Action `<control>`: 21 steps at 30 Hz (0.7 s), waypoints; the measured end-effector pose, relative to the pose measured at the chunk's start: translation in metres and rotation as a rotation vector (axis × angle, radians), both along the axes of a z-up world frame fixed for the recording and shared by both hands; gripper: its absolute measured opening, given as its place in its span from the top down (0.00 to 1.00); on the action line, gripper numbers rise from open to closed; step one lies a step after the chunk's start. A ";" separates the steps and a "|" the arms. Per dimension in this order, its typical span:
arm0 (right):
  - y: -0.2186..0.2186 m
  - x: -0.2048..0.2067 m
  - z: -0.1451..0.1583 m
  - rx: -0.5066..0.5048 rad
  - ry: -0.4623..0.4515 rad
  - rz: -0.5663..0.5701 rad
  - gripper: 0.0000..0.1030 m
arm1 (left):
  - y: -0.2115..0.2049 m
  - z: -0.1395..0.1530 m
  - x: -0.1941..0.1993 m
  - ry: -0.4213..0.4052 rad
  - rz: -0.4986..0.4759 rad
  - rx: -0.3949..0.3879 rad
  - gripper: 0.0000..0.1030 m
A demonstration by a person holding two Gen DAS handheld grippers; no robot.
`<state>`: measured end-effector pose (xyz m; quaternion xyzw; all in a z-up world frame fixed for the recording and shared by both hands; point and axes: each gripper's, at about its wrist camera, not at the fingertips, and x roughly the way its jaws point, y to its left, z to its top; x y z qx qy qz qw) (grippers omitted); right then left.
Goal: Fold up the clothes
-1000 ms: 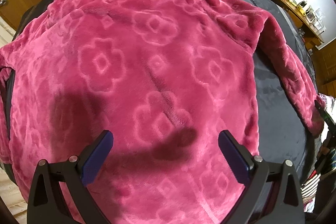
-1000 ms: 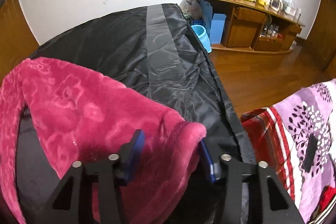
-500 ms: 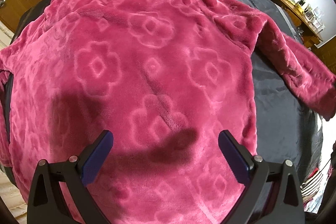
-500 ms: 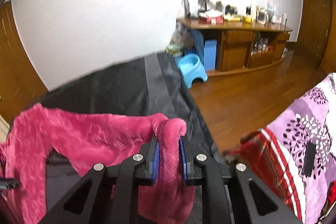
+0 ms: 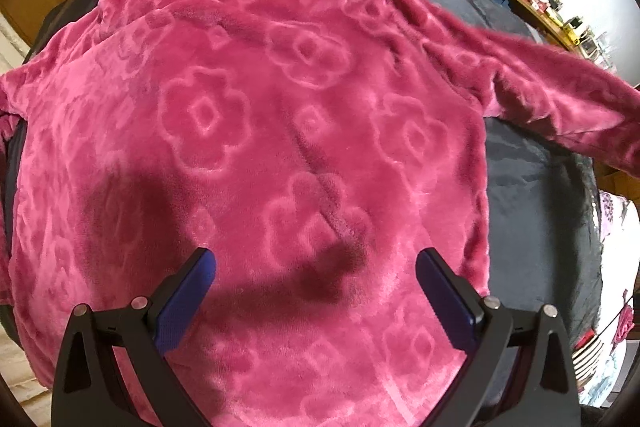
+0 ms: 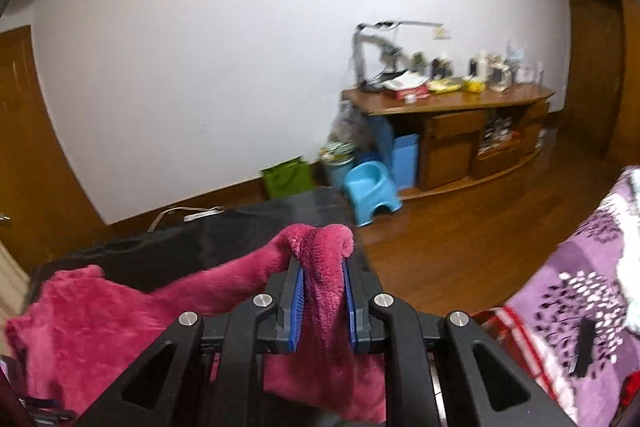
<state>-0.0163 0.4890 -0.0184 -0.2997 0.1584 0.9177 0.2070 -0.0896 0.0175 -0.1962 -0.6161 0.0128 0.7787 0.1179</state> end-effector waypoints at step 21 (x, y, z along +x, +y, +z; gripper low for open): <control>-0.234 -0.073 -0.016 -0.541 0.035 0.504 0.83 | -0.086 0.018 -0.024 -0.021 0.043 0.134 0.02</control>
